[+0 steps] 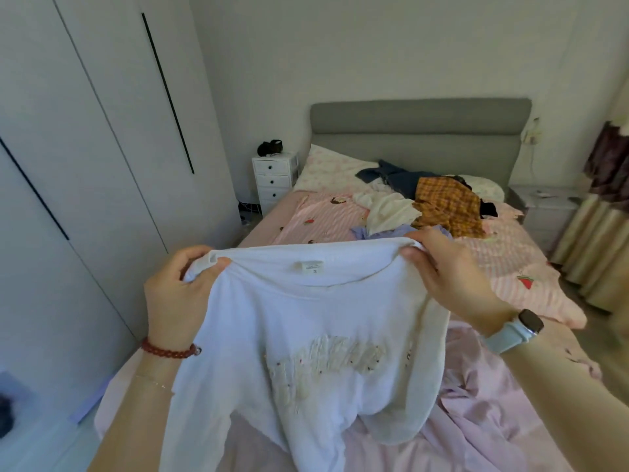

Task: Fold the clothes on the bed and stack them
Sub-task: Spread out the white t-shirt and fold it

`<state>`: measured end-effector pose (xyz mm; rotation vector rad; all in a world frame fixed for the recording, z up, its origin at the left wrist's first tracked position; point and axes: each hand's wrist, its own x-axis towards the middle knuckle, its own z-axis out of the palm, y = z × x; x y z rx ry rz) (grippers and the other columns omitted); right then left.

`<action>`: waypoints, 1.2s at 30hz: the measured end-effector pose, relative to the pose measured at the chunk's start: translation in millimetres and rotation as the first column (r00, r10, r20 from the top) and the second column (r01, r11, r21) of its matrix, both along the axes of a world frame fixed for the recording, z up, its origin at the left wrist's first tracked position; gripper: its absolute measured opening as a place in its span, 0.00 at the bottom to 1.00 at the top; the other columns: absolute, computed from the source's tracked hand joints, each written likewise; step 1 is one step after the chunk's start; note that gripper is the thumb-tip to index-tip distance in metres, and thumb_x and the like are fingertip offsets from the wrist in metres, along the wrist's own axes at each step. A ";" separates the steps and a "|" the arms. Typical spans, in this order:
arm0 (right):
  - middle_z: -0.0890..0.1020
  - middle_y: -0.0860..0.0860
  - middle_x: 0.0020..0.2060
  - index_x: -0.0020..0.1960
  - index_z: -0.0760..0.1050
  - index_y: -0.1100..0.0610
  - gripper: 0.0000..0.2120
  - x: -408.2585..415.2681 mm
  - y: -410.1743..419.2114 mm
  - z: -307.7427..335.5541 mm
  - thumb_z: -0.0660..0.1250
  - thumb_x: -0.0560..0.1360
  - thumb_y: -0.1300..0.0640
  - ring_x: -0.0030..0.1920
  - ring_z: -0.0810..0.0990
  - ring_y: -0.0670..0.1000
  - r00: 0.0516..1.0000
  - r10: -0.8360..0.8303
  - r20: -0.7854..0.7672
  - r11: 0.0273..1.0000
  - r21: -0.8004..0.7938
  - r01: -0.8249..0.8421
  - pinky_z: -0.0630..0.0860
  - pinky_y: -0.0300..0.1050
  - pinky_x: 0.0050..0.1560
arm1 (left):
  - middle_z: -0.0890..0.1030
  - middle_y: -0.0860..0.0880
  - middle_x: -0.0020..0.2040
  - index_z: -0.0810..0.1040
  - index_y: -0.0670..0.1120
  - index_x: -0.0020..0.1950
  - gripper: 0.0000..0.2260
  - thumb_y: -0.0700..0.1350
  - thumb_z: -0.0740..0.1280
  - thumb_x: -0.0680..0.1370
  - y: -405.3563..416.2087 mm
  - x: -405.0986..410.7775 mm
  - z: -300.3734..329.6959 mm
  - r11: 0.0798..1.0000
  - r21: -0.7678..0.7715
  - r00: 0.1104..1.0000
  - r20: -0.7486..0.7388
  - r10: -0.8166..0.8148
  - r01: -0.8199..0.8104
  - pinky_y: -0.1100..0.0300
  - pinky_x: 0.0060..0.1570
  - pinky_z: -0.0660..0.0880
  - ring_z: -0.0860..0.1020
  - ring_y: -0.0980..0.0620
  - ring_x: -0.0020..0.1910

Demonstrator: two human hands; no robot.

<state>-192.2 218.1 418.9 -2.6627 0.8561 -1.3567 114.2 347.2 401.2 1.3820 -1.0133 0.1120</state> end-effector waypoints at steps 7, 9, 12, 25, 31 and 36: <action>0.70 0.51 0.21 0.48 0.78 0.65 0.19 29.4 -31.7 -31.9 0.59 0.77 0.49 0.21 0.70 0.50 0.996 -0.087 0.009 0.995 0.058 0.086 0.63 0.38 0.24 | 0.79 0.53 0.38 0.77 0.50 0.41 0.05 0.45 0.73 0.70 -38.5 24.3 -31.6 0.978 0.171 0.993 -0.006 0.120 -0.117 0.73 0.38 0.69 0.75 0.63 0.37; 0.69 0.49 0.22 0.51 0.76 0.65 0.15 43.2 -58.7 -46.7 0.63 0.77 0.53 0.21 0.71 0.55 0.992 -0.097 -0.083 0.987 0.121 0.106 0.62 0.42 0.22 | 0.79 0.51 0.39 0.78 0.48 0.41 0.05 0.46 0.73 0.70 -62.1 38.7 -42.7 0.963 0.229 0.990 0.020 0.139 -0.140 0.65 0.37 0.68 0.74 0.57 0.37; 0.78 0.59 0.33 0.57 0.73 0.64 0.11 63.8 -106.4 -71.7 0.62 0.78 0.59 0.27 0.76 0.61 0.957 -0.039 -0.288 0.985 0.148 0.084 0.69 0.51 0.24 | 0.78 0.53 0.38 0.80 0.46 0.42 0.07 0.48 0.73 0.71 -103.3 70.0 -61.2 0.931 0.309 0.980 0.104 0.170 -0.194 0.62 0.39 0.66 0.74 0.54 0.38; 0.78 0.64 0.54 0.56 0.75 0.64 0.10 234.4 -346.0 -196.4 0.59 0.77 0.63 0.48 0.75 0.58 0.871 -0.442 -0.215 0.469 0.773 0.429 0.67 0.46 0.48 | 0.75 0.41 0.57 0.74 0.45 0.60 0.17 0.49 0.68 0.75 -368.9 199.6 -199.4 0.653 0.748 0.992 0.107 0.059 -0.120 0.51 0.50 0.68 0.72 0.41 0.57; 0.68 0.57 0.68 0.70 0.65 0.60 0.21 244.9 -301.8 -313.1 0.58 0.78 0.65 0.68 0.66 0.55 0.909 -0.273 -0.314 0.399 0.823 0.404 0.57 0.32 0.65 | 0.68 0.39 0.66 0.67 0.42 0.68 0.21 0.44 0.65 0.76 -351.3 178.3 -315.7 0.512 0.854 0.993 -0.118 0.023 0.089 0.50 0.63 0.63 0.65 0.42 0.66; 0.68 0.56 0.67 0.69 0.66 0.60 0.19 221.5 -202.4 -398.1 0.56 0.78 0.64 0.67 0.67 0.54 0.893 -0.161 -0.421 0.138 0.886 0.443 0.62 0.40 0.65 | 0.70 0.40 0.64 0.69 0.38 0.66 0.17 0.39 0.63 0.77 -264.8 120.9 -393.3 0.391 0.861 0.917 -0.388 0.092 0.325 0.53 0.63 0.67 0.71 0.44 0.62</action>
